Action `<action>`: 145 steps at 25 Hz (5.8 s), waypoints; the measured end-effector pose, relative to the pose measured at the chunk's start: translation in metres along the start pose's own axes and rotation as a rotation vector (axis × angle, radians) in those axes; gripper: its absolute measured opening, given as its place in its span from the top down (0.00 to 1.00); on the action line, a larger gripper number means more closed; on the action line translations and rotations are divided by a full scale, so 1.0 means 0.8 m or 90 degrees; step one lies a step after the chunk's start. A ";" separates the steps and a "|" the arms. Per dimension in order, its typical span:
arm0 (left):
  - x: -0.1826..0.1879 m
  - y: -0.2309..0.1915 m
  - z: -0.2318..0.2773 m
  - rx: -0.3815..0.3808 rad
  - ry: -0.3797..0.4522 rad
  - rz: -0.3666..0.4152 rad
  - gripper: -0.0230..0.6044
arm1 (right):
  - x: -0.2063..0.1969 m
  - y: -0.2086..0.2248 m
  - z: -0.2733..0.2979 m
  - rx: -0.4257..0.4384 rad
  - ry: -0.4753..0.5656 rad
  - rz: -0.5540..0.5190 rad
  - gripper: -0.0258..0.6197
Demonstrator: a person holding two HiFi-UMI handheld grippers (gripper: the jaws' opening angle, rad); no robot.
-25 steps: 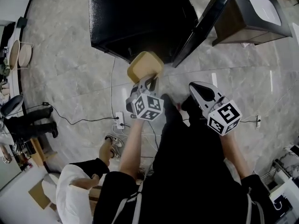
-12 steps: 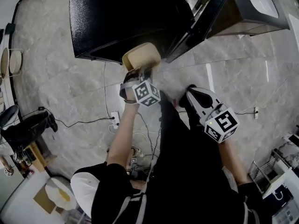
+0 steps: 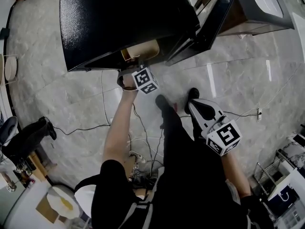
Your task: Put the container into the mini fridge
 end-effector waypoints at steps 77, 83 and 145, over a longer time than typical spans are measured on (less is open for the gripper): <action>0.010 -0.044 -0.053 0.140 -0.069 -0.087 0.74 | 0.024 0.002 -0.057 -0.003 0.099 -0.032 0.93; 0.029 -0.038 -0.127 0.176 -0.049 -0.108 0.80 | 0.026 -0.016 -0.066 0.025 0.110 -0.046 0.93; 0.359 0.192 -0.526 0.413 0.249 -0.791 0.91 | 0.017 0.060 -0.259 0.380 -0.003 -0.173 0.93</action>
Point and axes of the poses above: the fingertips, and each gripper's own axes: z forward along the fingers, y to its right, x out of its top, the point moved 6 cm from there along -z, backward along the fingers, and after that the axes turned 13 degrees about z, right-handed, at the moved point
